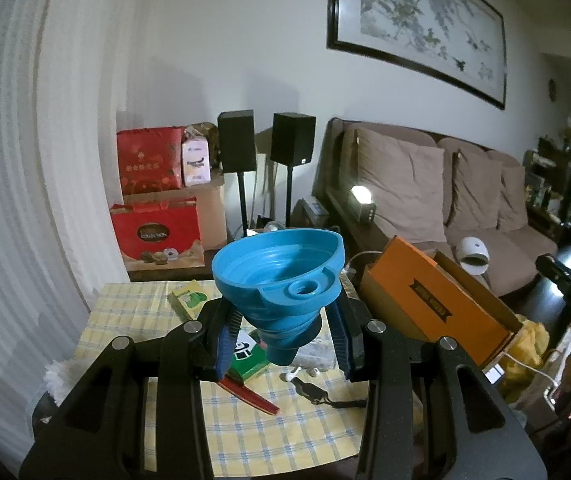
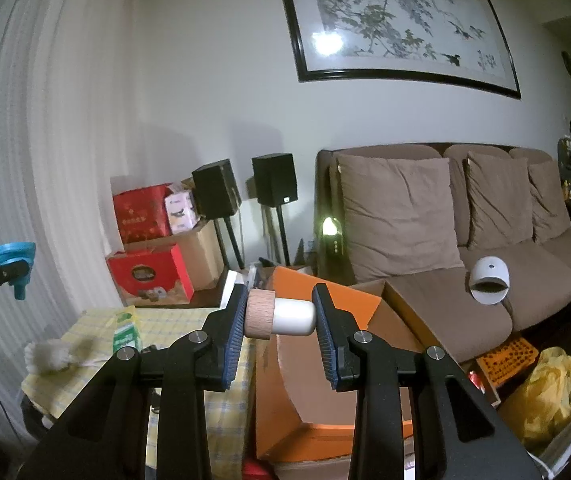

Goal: Organize objects
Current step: 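Carry the blue funnel and white cap toward the orange box with both grippers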

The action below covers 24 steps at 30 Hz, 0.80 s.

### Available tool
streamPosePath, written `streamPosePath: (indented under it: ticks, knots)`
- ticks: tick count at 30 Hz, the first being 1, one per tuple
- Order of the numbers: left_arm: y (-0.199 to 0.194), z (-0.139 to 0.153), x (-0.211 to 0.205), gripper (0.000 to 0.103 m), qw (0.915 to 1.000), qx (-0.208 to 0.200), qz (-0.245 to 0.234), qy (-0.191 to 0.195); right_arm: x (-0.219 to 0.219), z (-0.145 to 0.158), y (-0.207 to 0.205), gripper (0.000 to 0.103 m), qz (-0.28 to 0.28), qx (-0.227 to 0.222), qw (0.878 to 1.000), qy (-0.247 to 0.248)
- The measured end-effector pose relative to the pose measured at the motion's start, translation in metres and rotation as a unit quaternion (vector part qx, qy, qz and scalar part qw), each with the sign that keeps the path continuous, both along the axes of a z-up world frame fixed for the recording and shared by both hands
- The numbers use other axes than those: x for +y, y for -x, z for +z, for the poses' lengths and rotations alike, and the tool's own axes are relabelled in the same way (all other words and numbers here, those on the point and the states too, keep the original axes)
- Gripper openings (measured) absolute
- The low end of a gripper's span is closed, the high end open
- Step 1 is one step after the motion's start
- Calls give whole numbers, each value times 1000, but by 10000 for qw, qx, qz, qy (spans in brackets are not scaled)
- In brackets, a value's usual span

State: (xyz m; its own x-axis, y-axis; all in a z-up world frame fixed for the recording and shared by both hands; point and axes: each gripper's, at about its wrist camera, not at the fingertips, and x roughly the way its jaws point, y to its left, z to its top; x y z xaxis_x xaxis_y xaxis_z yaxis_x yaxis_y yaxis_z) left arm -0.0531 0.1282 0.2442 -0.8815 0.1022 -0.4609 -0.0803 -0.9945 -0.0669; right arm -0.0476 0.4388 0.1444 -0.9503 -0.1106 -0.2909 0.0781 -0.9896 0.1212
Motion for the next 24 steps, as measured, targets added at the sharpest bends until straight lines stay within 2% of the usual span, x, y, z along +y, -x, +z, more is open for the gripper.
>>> streamPosePath:
  ticks: [24]
  knots:
    - [7,-1,27,38,9994,-166,-298,-14,10,-10,12,33,-93,-210,9997,12]
